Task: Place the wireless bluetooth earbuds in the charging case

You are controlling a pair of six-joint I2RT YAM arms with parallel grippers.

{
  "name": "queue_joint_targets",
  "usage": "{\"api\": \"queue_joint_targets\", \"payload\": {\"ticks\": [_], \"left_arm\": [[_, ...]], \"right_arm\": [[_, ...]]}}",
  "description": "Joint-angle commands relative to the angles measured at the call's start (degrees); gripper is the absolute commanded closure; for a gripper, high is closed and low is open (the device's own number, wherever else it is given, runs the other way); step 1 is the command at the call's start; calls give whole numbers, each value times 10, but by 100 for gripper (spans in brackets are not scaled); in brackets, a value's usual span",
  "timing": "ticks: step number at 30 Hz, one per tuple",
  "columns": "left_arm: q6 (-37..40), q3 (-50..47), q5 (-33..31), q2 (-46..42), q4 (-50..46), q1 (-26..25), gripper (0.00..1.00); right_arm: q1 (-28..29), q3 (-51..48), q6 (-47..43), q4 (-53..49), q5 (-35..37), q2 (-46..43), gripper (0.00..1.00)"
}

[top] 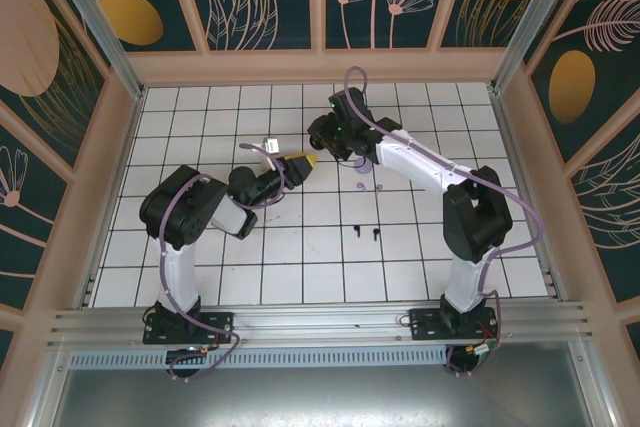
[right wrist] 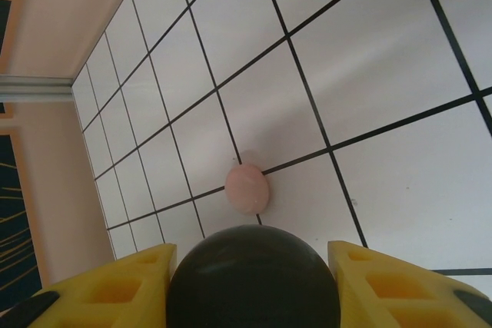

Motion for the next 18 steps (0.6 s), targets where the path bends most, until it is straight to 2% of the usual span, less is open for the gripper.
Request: {"api": "queue_joint_targets", "payload": {"ticks": [1, 11, 18], "left_arm": [[-15, 18, -10, 15, 86, -5, 41], [-25, 42, -25, 36, 101, -6, 45], [-32, 55, -36, 48, 111, -6, 53]], "right_arm": [[9, 24, 9, 9, -3, 13, 68], [18, 22, 10, 10, -3, 16, 68], [22, 16, 10, 11, -4, 13, 69]]}}
